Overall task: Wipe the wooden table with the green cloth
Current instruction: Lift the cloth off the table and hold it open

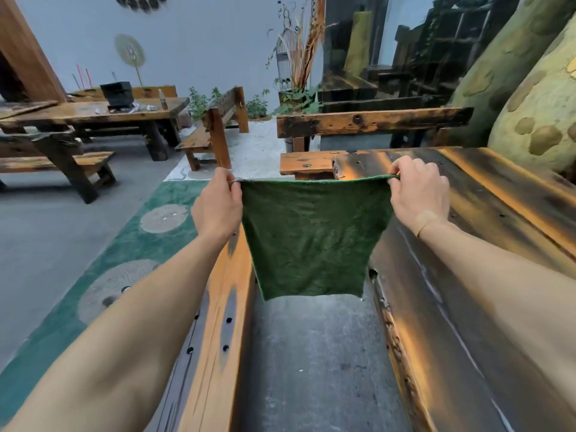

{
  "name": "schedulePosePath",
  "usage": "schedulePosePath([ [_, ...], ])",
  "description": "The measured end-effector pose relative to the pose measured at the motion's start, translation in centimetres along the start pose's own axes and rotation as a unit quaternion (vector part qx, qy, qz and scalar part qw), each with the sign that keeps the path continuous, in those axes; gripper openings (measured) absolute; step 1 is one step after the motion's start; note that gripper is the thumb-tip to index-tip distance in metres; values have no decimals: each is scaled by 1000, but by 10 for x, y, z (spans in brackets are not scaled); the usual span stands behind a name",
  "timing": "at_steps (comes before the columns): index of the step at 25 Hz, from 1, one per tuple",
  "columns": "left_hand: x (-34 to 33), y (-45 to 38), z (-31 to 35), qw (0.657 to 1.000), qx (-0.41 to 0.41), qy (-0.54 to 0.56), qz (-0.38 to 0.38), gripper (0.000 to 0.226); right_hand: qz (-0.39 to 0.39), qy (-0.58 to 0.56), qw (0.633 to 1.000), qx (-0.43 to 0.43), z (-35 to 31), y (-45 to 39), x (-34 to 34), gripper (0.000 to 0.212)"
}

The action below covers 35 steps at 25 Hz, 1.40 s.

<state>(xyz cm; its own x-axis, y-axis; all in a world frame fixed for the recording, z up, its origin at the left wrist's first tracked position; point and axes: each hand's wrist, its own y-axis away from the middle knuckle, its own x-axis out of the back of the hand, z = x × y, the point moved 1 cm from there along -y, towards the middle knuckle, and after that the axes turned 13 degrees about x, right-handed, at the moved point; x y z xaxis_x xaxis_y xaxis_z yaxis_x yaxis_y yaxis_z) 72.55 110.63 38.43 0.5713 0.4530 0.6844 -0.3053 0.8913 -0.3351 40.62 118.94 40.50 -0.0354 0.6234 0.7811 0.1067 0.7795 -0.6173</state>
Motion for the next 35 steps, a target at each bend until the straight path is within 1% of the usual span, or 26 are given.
schedulePosePath([
  [3, -39, -47, 28, 1000, 13, 18, 9, 10, 9, 0, 1000, -6, 23, -53, -35, 8],
  [7, -90, -116, 50, 1000, 1, 12, 6, 11, 20, 8, 1000, -12, 45, -120, -84, 8],
  [10, -141, -178, 64, 1000, 10, 18, 6, 13, 16, 18, 1000, -14, 56, -175, -134, 7],
  [12, -163, -207, 70, 1000, 10, 24, 4, 11, 16, 25, 999, -18, 63, -201, -159, 6],
  [16, -226, -308, 81, 1000, -6, 27, -10, 10, 0, 33, 999, -43, 65, -289, -233, 7],
  [19, -264, -375, 89, 1000, -16, 21, -18, 10, 3, 38, 998, -52, 67, -349, -275, 7],
  [25, -333, -485, 101, 999, -25, 13, -22, 12, 4, 42, 998, -51, 70, -452, -354, 7],
  [29, -382, -555, 115, 999, -36, 8, -16, 12, 20, 38, 998, -42, 88, -520, -406, 7],
  [35, -465, -668, 145, 1000, -24, -4, -3, 11, 24, 21, 999, -28, 120, -643, -499, 6],
])
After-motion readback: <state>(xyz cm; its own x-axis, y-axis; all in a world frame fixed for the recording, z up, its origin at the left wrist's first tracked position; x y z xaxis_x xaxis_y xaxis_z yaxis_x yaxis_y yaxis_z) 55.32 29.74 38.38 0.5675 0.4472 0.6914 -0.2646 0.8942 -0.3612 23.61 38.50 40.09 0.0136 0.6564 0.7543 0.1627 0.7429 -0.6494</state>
